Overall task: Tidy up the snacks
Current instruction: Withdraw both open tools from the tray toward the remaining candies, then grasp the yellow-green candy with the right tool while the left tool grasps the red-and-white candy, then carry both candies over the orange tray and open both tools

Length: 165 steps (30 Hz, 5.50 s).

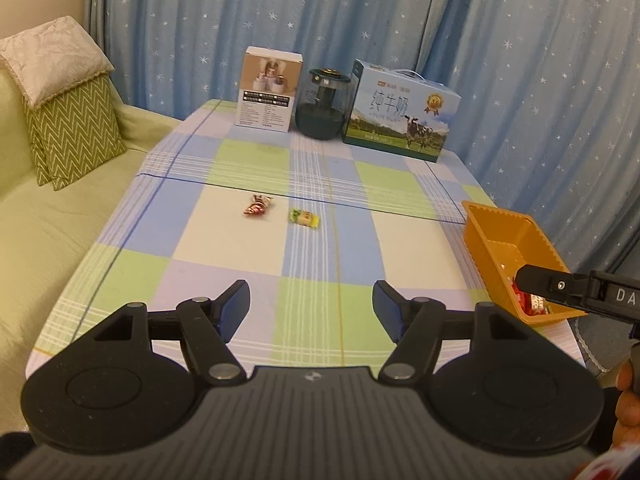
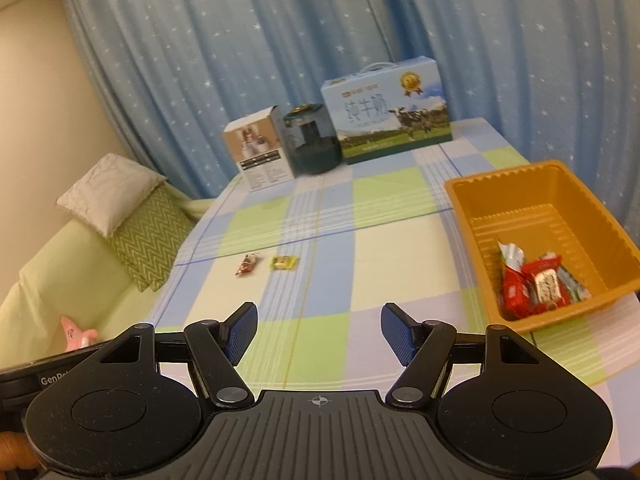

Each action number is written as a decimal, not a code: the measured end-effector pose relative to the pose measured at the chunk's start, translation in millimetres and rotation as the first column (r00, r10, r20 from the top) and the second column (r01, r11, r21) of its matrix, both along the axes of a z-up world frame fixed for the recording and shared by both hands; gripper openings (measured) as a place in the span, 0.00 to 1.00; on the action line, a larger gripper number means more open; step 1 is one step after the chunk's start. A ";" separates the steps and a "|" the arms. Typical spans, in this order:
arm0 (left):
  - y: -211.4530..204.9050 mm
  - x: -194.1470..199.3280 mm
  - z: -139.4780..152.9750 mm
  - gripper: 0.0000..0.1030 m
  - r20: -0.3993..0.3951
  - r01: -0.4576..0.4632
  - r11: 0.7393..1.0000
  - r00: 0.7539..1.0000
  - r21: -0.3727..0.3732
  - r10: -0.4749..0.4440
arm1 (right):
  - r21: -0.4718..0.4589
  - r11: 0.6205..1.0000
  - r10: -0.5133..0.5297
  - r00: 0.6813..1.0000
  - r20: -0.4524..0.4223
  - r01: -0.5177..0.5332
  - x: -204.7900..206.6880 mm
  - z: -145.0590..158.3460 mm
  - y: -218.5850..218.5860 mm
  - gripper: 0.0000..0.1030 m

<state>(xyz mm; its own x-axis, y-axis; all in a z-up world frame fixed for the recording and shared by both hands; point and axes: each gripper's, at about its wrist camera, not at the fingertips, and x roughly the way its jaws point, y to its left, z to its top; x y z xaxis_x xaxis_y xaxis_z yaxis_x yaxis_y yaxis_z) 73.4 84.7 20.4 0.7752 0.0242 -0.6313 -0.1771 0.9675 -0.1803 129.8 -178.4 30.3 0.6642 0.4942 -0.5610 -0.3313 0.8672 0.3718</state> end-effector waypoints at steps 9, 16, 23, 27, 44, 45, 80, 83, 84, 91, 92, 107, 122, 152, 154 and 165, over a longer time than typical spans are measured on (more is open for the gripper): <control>31.1 34.0 -4.7 0.63 -0.014 -0.003 0.999 1.000 0.044 0.004 | -0.084 0.993 0.083 0.996 0.023 -0.080 33.1 -14.0 41.8 0.66; 56.6 77.5 -24.6 0.63 -0.040 0.015 0.996 0.999 0.093 -0.012 | -0.141 0.977 0.164 0.986 0.025 -0.159 80.2 -45.1 78.6 0.66; 73.5 124.6 -57.5 0.63 -0.055 0.033 0.994 0.998 0.108 -0.027 | -0.206 0.951 0.239 0.971 0.024 -0.229 126.1 -84.7 108.5 0.66; 79.6 149.5 -76.5 0.63 -0.082 0.041 0.992 0.996 0.118 -0.031 | -0.220 0.936 0.287 0.958 0.016 -0.276 146.1 -105.1 119.6 0.66; 84.3 225.9 -101.0 0.63 -0.136 0.097 0.987 0.988 0.131 -0.079 | -0.269 0.874 0.435 0.898 0.062 -0.404 210.1 -143.8 166.2 0.57; 85.2 228.2 -102.3 0.63 -0.142 0.098 0.986 0.987 0.133 -0.078 | -0.282 0.866 0.446 0.893 0.066 -0.412 212.2 -146.1 169.2 0.54; 102.8 261.5 -131.7 0.34 -0.137 0.162 0.983 0.979 0.091 -0.149 | -0.254 0.929 0.282 0.959 0.022 -0.267 247.4 -150.5 170.3 0.20; 99.7 265.2 -136.1 0.29 -0.147 0.173 0.981 0.976 0.093 -0.158 | -0.253 0.934 0.266 0.964 0.018 -0.253 250.1 -150.0 165.1 0.20; 97.8 266.1 -138.0 0.28 -0.148 0.179 0.978 0.975 0.104 -0.163 | -0.258 0.932 0.267 0.963 0.019 -0.254 250.0 -150.0 165.1 0.20; 97.1 269.5 -147.2 0.22 -0.151 0.166 0.979 0.977 0.114 -0.148 | -0.254 0.931 0.278 0.960 0.025 -0.263 249.9 -149.5 166.2 0.20; 96.1 269.8 -147.3 0.21 -0.151 0.164 0.980 0.978 0.114 -0.146 | -0.251 0.932 0.277 0.960 0.025 -0.263 249.9 -149.4 165.8 0.20; 75.5 259.1 -132.0 0.17 -0.143 0.165 0.985 0.977 0.055 -0.156 | -0.218 0.951 0.231 0.972 0.034 -0.218 242.2 -133.0 151.5 0.20; 18.0 194.4 -88.9 0.17 -0.058 0.207 0.978 0.977 -0.010 -0.207 | -0.209 0.968 0.152 0.988 0.040 -0.140 171.9 -100.0 98.2 0.20; -137.7 95.6 4.6 0.17 0.034 0.375 0.924 0.927 -0.076 -0.374 | -0.057 0.960 -0.271 0.962 0.044 0.273 37.8 10.1 -116.3 0.20; -149.6 97.7 7.1 0.17 0.037 0.396 0.915 0.918 -0.074 -0.394 | -0.070 0.952 -0.294 0.955 0.048 0.297 31.9 9.7 -129.9 0.20; -194.2 112.7 16.0 0.17 0.039 0.478 0.875 0.878 -0.068 -0.477 | -0.109 0.925 -0.360 0.931 0.057 0.364 15.3 7.3 -174.9 0.20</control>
